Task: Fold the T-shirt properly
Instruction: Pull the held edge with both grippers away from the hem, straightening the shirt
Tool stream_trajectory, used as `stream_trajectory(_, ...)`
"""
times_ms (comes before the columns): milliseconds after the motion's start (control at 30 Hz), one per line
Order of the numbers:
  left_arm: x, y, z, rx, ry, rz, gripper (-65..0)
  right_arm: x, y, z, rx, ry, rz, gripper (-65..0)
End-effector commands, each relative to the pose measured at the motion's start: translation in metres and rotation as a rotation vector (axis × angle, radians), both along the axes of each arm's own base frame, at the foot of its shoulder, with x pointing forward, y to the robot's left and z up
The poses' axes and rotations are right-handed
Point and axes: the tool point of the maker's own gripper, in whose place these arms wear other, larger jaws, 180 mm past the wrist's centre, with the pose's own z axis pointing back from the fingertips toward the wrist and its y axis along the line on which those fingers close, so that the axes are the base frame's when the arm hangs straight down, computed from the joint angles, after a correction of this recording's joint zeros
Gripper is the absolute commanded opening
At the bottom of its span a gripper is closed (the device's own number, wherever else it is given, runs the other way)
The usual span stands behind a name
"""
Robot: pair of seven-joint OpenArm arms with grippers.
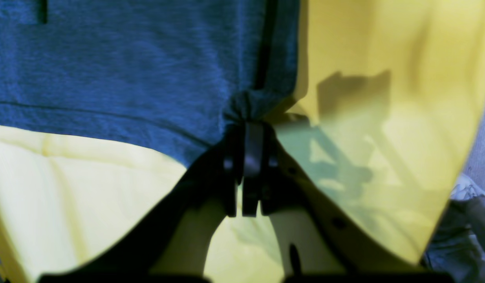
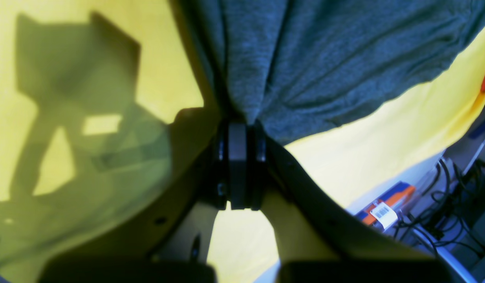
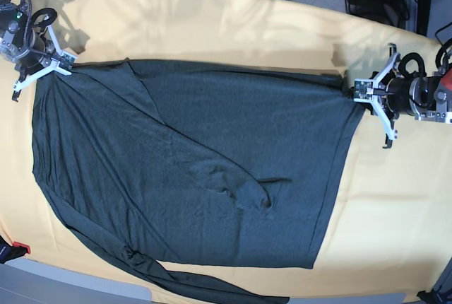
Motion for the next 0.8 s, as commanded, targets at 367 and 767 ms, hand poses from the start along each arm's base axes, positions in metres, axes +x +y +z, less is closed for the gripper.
stream_trajectory(367, -0.031, 0.005, 0.009, 0.037, 0.031, -0.044, -65.0, -0.022, -0.007, 0.036, 0.094, -0.024, -0.118, -65.0)
stream_trajectory(767, -0.076, 0.003, 0.018, 0.074, 0.100, -0.122, -65.0, -0.078, -0.011, 0.023, 0.151, 0.104, -0.200, -65.0)
